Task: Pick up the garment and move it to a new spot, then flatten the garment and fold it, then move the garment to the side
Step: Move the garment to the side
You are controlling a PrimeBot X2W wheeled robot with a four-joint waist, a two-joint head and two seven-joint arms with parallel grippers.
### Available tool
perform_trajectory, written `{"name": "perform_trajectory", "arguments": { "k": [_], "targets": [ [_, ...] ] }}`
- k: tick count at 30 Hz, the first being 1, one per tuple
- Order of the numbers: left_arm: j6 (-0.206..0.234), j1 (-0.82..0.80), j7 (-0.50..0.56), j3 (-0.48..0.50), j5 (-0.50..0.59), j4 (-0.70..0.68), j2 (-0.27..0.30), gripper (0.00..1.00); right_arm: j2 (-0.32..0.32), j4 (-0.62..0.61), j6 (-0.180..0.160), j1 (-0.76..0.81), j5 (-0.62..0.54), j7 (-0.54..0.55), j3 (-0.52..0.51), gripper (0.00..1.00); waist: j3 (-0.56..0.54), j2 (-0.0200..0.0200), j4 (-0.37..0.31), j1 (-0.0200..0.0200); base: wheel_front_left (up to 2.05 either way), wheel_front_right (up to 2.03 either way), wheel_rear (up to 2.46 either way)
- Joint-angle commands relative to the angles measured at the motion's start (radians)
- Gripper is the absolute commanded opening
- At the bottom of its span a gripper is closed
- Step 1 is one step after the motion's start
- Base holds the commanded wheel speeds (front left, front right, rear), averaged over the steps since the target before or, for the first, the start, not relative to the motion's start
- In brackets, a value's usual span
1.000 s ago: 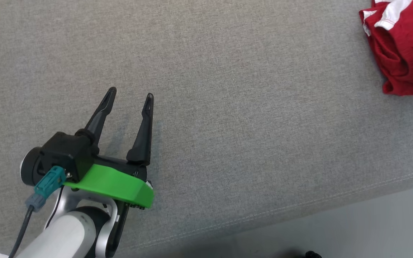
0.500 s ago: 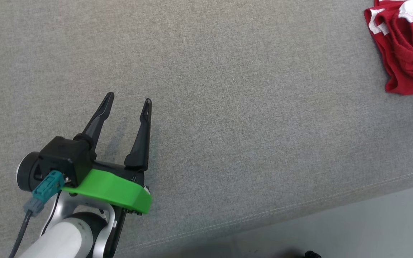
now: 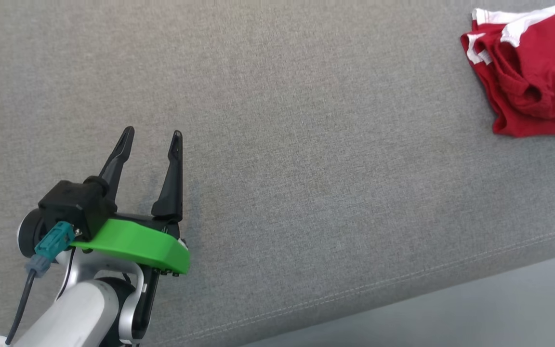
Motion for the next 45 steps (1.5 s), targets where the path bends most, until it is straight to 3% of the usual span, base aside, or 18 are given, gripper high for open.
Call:
{"name": "perform_trajectory", "arguments": {
  "k": [1, 11, 16, 22, 29, 45],
  "targets": [
    [-0.006, 0.015, -0.011, 0.005, -0.011, 0.007, -0.004, 1.0, 0.0, -0.01, -0.002, 0.015, 0.007, -0.008, 0.008, 1.0, -0.044, -0.0001, 0.011, 0.0, 0.0, 0.0, 0.0],
    [-0.104, 0.044, -0.132, 0.051, -0.083, 0.212, -0.02, 1.0, 0.029, -0.149, -0.002, 0.13, 0.134, -0.019, 0.141, 1.0, -0.211, -0.0001, 0.075, 0.0, 0.0, 0.0, 0.0],
    [-0.131, 0.074, -0.168, 0.07, -0.116, 0.301, -0.024, 1.0, 0.052, -0.229, -0.002, 0.211, 0.203, -0.015, 0.185, 1.0, -0.288, -0.0001, 0.114, 0.0, 0.0, 0.0, 0.0],
    [-0.11, 0.144, -0.202, 0.101, -0.143, 0.366, -0.011, 1.0, 0.11, -0.318, -0.002, 0.314, 0.244, 0.006, 0.203, 1.0, -0.359, -0.0001, 0.14, 0.0, 0.0, 0.0, 0.0],
    [-0.102, 0.263, -0.243, 0.16, -0.193, 0.377, 0.002, 1.0, 0.189, -0.449, -0.002, 0.456, 0.214, 0.035, 0.197, 1.0, -0.417, -0.0001, 0.163, 0.0, 0.0, 0.0, 0.0],
    [-0.079, 0.404, -0.27, 0.172, -0.178, 0.298, -0.02, 1.0, 0.351, -0.855, -0.002, 0.824, 0.102, 0.151, 0.036, 1.0, -0.466, -0.0001, 0.22, 0.0, 0.0, 0.0, 0.0]
  ]
}}
